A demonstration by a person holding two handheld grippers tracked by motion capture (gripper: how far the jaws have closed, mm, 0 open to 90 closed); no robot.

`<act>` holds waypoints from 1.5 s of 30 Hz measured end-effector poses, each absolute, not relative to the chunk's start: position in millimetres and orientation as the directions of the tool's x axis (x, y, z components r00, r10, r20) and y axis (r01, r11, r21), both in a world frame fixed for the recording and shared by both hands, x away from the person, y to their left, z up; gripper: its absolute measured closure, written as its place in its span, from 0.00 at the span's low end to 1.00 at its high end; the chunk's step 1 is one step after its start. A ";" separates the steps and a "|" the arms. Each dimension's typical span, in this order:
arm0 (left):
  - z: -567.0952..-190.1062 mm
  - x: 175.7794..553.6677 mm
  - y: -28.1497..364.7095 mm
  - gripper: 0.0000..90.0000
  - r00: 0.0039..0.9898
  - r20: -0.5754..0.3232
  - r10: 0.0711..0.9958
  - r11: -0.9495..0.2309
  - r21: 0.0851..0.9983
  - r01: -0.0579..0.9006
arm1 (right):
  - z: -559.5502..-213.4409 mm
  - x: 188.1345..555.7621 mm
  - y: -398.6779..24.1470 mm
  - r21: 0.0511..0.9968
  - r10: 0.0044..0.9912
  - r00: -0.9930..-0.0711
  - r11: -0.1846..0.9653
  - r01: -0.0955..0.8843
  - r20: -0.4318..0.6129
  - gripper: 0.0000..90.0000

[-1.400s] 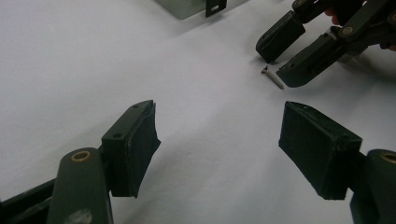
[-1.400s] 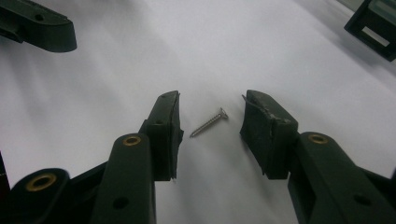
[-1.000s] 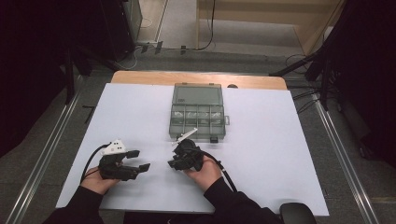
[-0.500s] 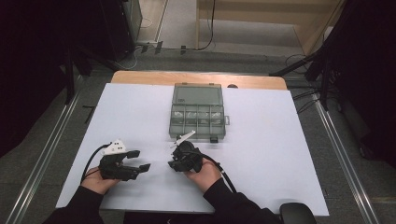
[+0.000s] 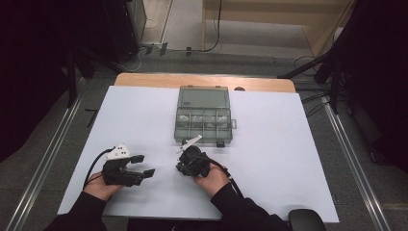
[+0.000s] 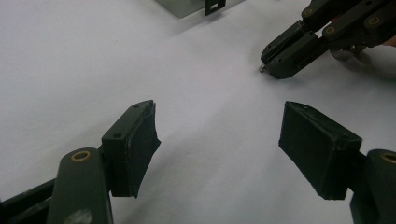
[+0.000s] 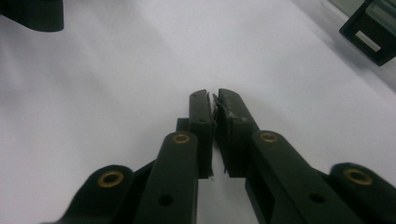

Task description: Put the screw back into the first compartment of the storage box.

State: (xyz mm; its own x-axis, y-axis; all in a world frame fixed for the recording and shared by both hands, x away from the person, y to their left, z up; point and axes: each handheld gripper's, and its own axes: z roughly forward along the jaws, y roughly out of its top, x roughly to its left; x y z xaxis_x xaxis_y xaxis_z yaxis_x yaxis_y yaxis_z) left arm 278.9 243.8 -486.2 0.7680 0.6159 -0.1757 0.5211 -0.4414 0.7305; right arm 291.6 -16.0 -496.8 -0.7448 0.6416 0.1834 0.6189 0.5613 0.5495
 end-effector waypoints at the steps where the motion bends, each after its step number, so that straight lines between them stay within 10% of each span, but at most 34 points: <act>1: -486.3 278.9 243.8 0.30 0.769 -0.175 0.615 -0.442 0.731 0.520 | -497.0 292.0 -16.3 0.551 0.638 -0.748 0.564 0.615 0.182 0.97; 45: -487.8 279.5 242.2 0.30 0.770 -0.181 0.612 -0.448 0.723 0.526 | -476.2 341.5 -54.0 0.522 0.568 -0.706 0.484 0.703 0.423 0.99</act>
